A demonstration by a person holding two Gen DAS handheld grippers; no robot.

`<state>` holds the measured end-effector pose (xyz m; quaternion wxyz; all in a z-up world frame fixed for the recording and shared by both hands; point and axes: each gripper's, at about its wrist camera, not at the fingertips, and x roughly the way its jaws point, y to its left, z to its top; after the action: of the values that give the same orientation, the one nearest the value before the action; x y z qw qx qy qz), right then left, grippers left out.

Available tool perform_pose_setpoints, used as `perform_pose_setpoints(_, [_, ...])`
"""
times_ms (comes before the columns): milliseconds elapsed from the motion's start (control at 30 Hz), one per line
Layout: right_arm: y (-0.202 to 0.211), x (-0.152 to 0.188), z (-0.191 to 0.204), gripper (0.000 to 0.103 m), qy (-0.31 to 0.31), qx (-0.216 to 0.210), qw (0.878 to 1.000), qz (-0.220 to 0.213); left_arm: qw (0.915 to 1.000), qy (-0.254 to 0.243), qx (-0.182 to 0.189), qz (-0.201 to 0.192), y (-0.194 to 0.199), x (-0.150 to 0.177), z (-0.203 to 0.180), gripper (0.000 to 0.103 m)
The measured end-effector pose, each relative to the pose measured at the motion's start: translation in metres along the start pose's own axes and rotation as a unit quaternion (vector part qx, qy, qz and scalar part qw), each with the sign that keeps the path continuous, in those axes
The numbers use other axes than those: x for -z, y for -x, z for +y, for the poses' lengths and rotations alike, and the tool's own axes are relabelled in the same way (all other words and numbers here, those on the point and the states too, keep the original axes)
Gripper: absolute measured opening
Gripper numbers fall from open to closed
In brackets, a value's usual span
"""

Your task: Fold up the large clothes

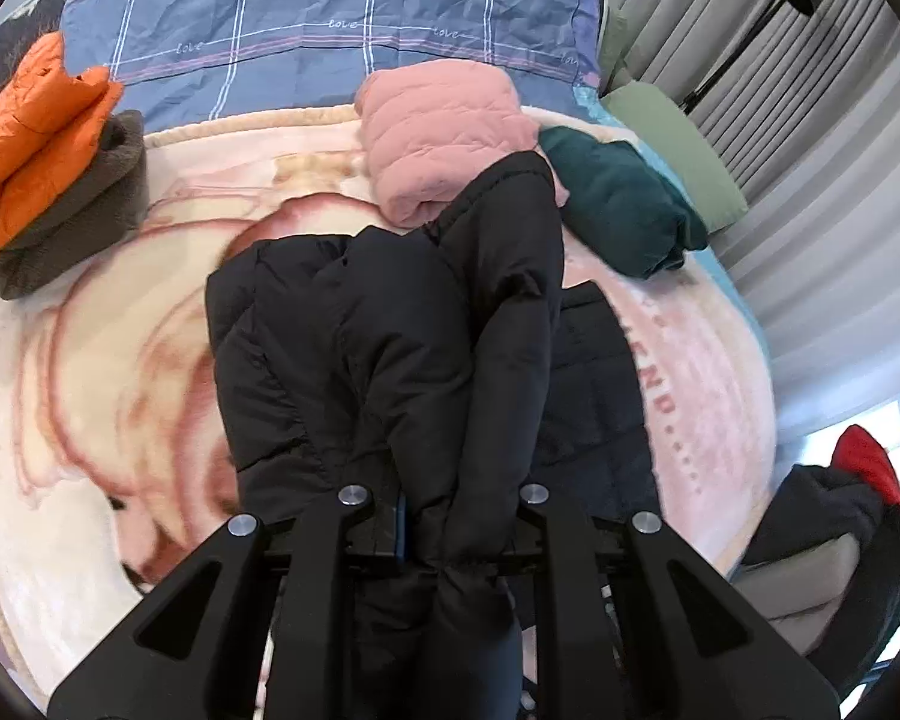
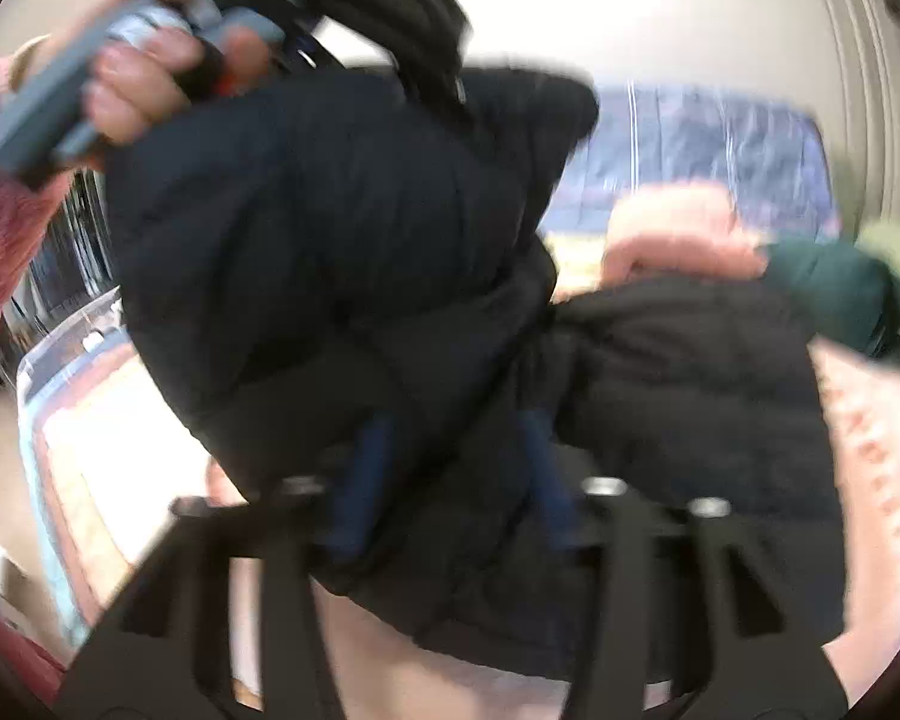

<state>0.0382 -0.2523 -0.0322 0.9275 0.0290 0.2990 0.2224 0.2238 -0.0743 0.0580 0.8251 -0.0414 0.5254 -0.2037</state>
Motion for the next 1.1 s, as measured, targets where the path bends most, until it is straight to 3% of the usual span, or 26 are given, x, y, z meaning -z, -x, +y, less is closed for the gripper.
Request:
perform_pose_setpoints(33, [-0.010, 0.000, -0.011, 0.016, -0.038, -0.013, 0.999, 0.024, 1.0000, 0.002, 0.006, -0.001, 0.001, 0.000, -0.001, 0.016])
perform_pose_setpoints(133, [-0.051, 0.014, -0.050, 0.014, -0.170, -0.048, 0.980, 0.095, 0.9999, 0.006, 0.015, -0.004, 0.002, 0.000, -0.007, 0.016])
perform_pose_setpoints(200, [-0.075, 0.025, -0.055, 0.012, -0.183, -0.068, 0.972, 0.131, 0.9995, 0.018, 0.027, -0.001, 0.000, -0.002, -0.008, 0.016])
perform_pose_setpoints(333, [-0.064, 0.024, -0.054, 0.012, -0.179, -0.074, 0.972, 0.131, 0.9975, 0.032, 0.062, 0.013, -0.013, -0.009, -0.025, 0.016])
perform_pose_setpoints(400, [-0.045, 0.027, -0.063, 0.012, -0.204, -0.074, 0.970, 0.113, 0.9966, 0.030, 0.073, 0.022, -0.023, -0.014, -0.038, 0.016])
perform_pose_setpoints(467, [-0.015, 0.028, -0.074, 0.014, -0.213, -0.043, 0.973, 0.076, 0.9962, 0.025, 0.079, 0.028, -0.032, -0.017, -0.050, 0.017])
perform_pose_setpoints(600, [0.048, 0.032, -0.095, 0.033, -0.222, 0.016, 0.975, 0.002, 0.9958, 0.010, 0.077, 0.048, -0.064, -0.022, -0.078, 0.018])
perform_pose_setpoints(700, [0.082, 0.038, -0.102, 0.034, -0.221, 0.037, 0.974, -0.030, 0.9954, 0.003, 0.077, 0.057, -0.087, -0.022, -0.091, 0.019])
perform_pose_setpoints(767, [0.096, 0.042, -0.094, 0.038, -0.208, 0.040, 0.977, -0.036, 0.9950, -0.003, 0.077, 0.063, -0.104, -0.020, -0.100, 0.020])
perform_pose_setpoints(867, [0.110, 0.045, -0.077, 0.065, -0.180, 0.035, 0.982, -0.050, 0.9946, -0.018, 0.076, 0.068, -0.118, -0.018, -0.109, 0.022])
perform_pose_setpoints(1100, [0.125, 0.029, -0.039, 0.081, -0.098, 0.042, 0.990, -0.088, 0.9928, -0.068, 0.062, 0.078, -0.125, -0.019, -0.126, 0.025])
